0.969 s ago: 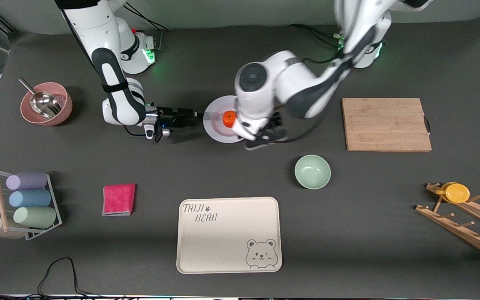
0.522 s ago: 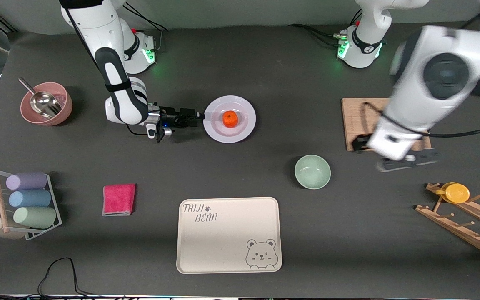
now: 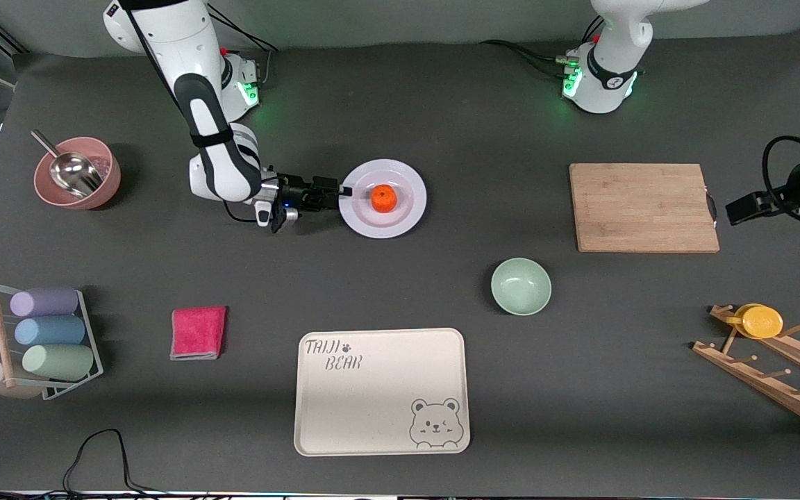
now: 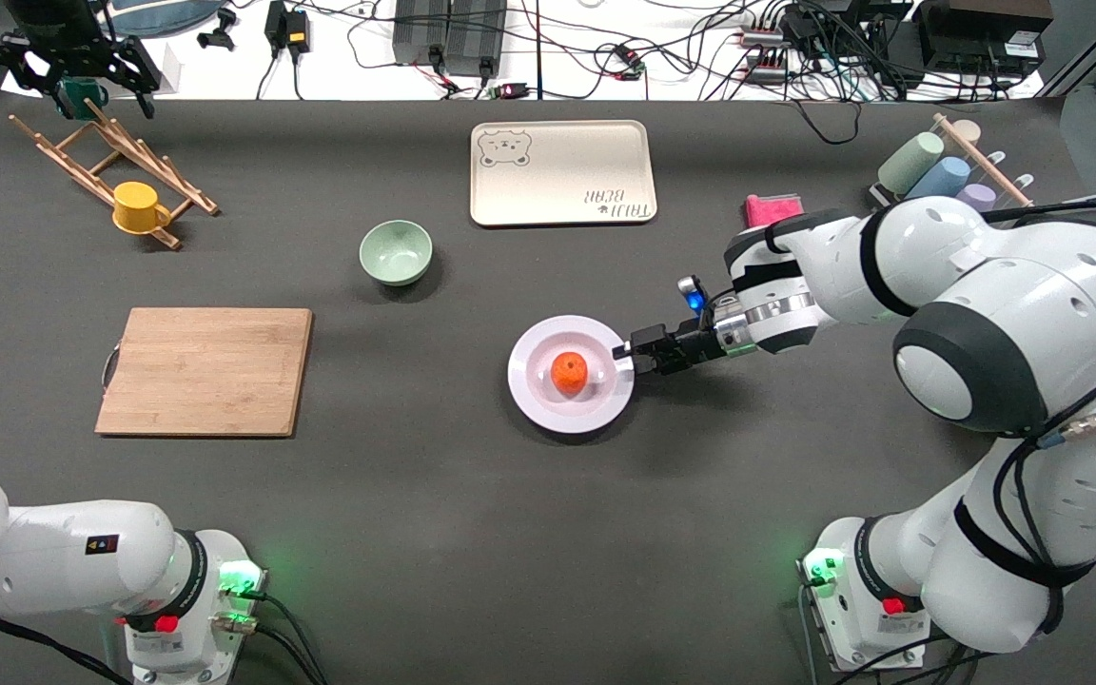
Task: Place orange and plate with both arms
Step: 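Withdraw the left gripper while the right gripper grips the plate rim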
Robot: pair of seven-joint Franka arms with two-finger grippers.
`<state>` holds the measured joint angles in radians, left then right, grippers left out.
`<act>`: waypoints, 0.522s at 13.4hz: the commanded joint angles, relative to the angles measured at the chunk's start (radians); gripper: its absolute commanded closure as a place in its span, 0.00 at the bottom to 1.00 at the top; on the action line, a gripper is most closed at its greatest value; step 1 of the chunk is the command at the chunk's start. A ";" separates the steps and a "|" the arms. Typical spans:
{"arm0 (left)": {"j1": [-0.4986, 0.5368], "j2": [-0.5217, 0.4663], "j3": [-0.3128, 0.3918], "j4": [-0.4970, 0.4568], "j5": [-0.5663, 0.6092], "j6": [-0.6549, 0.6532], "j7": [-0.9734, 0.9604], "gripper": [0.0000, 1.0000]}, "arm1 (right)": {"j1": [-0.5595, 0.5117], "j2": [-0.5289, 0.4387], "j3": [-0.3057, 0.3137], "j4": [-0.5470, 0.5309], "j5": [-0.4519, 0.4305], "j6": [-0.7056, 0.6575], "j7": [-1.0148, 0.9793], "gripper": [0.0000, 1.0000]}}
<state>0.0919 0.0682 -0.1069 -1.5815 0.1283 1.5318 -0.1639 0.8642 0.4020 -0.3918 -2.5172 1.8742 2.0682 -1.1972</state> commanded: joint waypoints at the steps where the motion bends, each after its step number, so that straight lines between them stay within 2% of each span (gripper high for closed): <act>1: -0.062 -0.115 0.057 -0.133 -0.009 0.023 0.026 0.00 | 0.015 0.031 -0.006 -0.002 0.069 0.004 -0.102 0.45; 2: -0.076 -0.160 0.071 -0.199 -0.009 0.063 0.029 0.00 | 0.015 0.031 -0.006 -0.002 0.069 0.004 -0.104 0.56; 3: -0.077 -0.200 0.070 -0.256 -0.009 0.100 0.029 0.00 | 0.015 0.031 -0.006 -0.002 0.069 0.006 -0.104 0.75; 4: -0.077 -0.202 0.065 -0.252 -0.010 0.093 0.024 0.00 | 0.015 0.031 -0.006 -0.002 0.069 0.004 -0.104 0.93; 5: -0.071 -0.197 0.061 -0.229 -0.012 0.078 0.017 0.00 | 0.015 0.029 -0.006 -0.002 0.068 0.004 -0.102 1.00; 7: -0.037 -0.192 0.038 -0.187 -0.013 0.050 0.021 0.00 | 0.015 0.029 -0.006 -0.002 0.068 0.006 -0.104 1.00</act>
<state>0.0395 -0.0992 -0.0635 -1.7728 0.1260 1.5877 -0.1535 0.8641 0.4248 -0.3938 -2.5170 1.9100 2.0554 -1.2709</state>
